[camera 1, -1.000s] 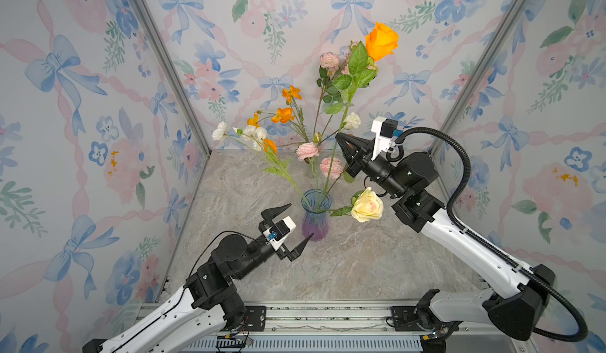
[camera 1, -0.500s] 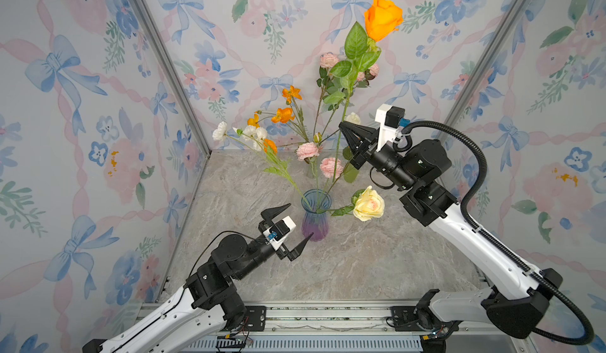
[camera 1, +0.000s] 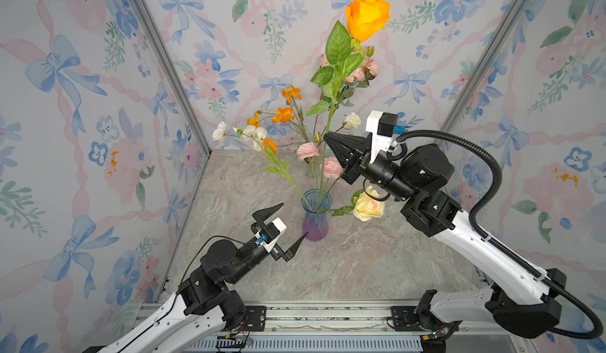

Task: Arrange the flowers into the vase
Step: 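Lower the orange rose stem into the vase with right gripper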

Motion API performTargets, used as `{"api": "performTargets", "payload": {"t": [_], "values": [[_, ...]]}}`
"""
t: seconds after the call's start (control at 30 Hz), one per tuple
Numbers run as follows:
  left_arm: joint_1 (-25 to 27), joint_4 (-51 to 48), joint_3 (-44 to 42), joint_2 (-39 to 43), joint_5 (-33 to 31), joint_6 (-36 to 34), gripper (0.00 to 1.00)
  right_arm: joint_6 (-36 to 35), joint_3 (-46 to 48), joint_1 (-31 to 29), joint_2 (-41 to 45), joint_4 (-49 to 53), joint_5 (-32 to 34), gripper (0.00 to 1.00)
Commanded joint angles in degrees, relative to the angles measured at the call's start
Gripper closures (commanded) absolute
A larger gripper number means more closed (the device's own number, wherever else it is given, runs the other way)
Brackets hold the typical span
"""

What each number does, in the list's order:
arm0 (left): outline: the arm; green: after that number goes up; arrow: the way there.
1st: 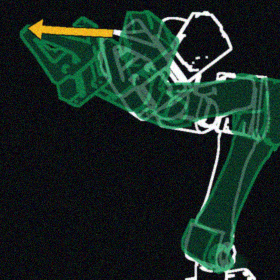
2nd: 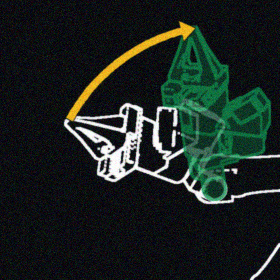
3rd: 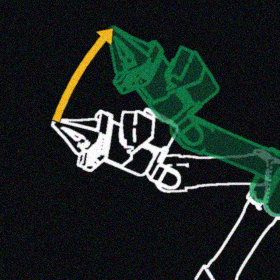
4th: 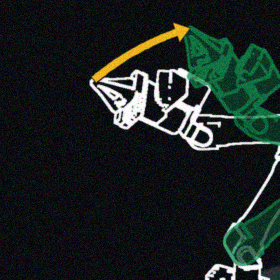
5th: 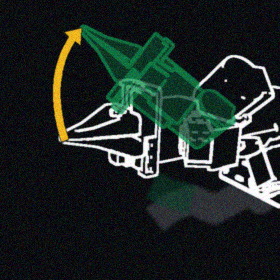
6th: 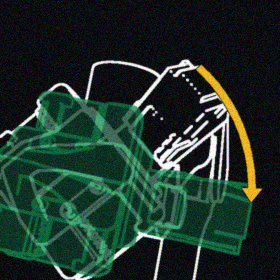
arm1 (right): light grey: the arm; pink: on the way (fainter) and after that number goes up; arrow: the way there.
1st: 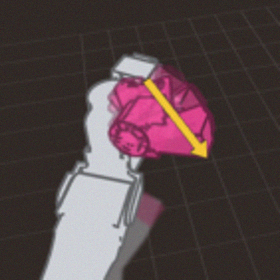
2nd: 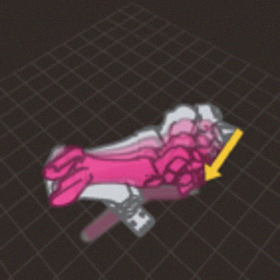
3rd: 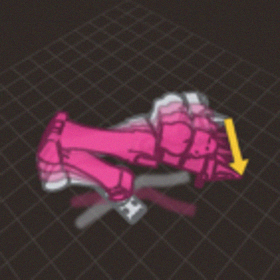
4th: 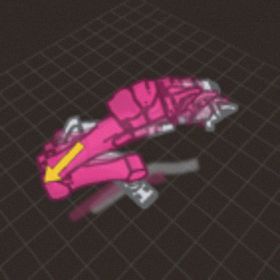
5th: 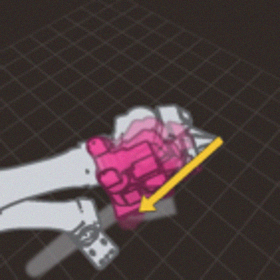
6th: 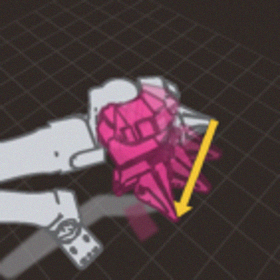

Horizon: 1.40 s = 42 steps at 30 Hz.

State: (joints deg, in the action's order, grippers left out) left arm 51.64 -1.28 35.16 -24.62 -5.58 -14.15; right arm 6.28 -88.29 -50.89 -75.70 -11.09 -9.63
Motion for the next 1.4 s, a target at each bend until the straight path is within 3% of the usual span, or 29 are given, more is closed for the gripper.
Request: {"api": "performTargets", "payload": {"t": [0.0, 0.3, 0.47, 0.57, 0.73, 1.2, 1.37], "values": [[0.3, -2.0, -1.6, 2.4, -1.5, 2.3, 0.02, -1.7, -0.5, -2.5, -2.2, 0.0, 4.1, 1.00], [0.4, -2.3, -2.4, 4.3, -1.9, 3.0, 0.02, -11.6, 1.4, -8.3, -8.1, -3.1, 16.5, 1.00], [0.3, -2.3, -2.3, 3.6, -1.5, 3.0, 0.02, -14.5, 3.5, -8.5, -9.7, -4.9, 19.2, 1.00], [0.3, -2.3, -2.5, 3.7, -2.0, 2.9, 0.02, -12.9, 7.2, -6.3, -8.5, -7.3, 16.0, 1.00], [0.2, -2.3, -2.4, 2.8, -2.2, 2.8, 0.02, -3.5, 12.9, 0.3, -6.7, -10.3, 7.9, 1.00], [-0.3, -2.4, -2.7, 1.6, -2.7, 2.4, 0.02, -4.8, 22.0, 5.0, -7.6, -16.0, -7.7, 1.00], [-0.3, -2.4, -2.8, 1.1, -2.8, 2.1, 0.02, -5.2, 27.8, 6.8, -7.3, -23.5, -13.3, 1.00]]}}
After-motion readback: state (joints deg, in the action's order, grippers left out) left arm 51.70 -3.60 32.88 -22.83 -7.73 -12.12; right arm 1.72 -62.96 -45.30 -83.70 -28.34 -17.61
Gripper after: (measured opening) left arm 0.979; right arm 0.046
